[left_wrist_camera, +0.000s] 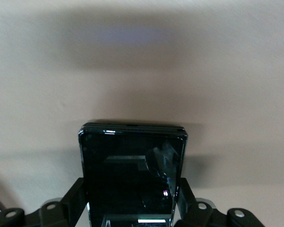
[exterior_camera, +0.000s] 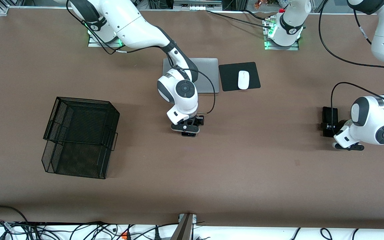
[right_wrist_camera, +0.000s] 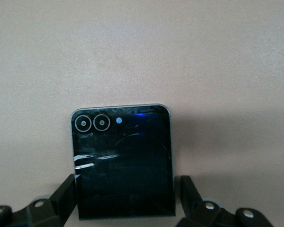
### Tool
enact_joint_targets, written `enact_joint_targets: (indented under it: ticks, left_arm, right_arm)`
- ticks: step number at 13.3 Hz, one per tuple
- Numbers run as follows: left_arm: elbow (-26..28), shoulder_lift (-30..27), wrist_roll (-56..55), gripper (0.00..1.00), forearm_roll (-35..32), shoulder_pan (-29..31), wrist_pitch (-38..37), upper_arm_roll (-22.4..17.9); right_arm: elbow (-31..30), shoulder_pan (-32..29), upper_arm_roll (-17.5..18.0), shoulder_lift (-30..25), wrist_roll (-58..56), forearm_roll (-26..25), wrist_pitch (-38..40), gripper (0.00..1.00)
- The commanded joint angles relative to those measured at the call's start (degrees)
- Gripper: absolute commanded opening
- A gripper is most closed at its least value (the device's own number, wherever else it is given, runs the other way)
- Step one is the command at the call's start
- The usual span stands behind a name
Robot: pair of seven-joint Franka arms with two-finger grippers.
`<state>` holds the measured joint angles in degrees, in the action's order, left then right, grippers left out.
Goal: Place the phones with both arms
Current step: 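Grasp the flip phone with the right gripper while the left gripper grasps the tall phone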
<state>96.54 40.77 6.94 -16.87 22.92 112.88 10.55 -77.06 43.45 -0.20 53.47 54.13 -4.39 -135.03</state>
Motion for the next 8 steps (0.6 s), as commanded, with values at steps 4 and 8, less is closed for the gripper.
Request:
enact_joint_targets:
  ticks: [4, 8]
  left_arm:
    - [-11.18, -2.71, -5.25, 0.17, 0.96, -5.41, -24.51, 4.83]
    - [-17.08, -2.71, -7.11, 0.17, 3.85, -14.82, -33.68, 4.75]
  right_arm:
    - [1.21, -0.3, -0.85, -6.43, -0.69, -0.88, 8.87, 0.19]
    - [0.95, -5.38, -1.29, -17.41, -7.34, 1.3, 23.38, 0.19]
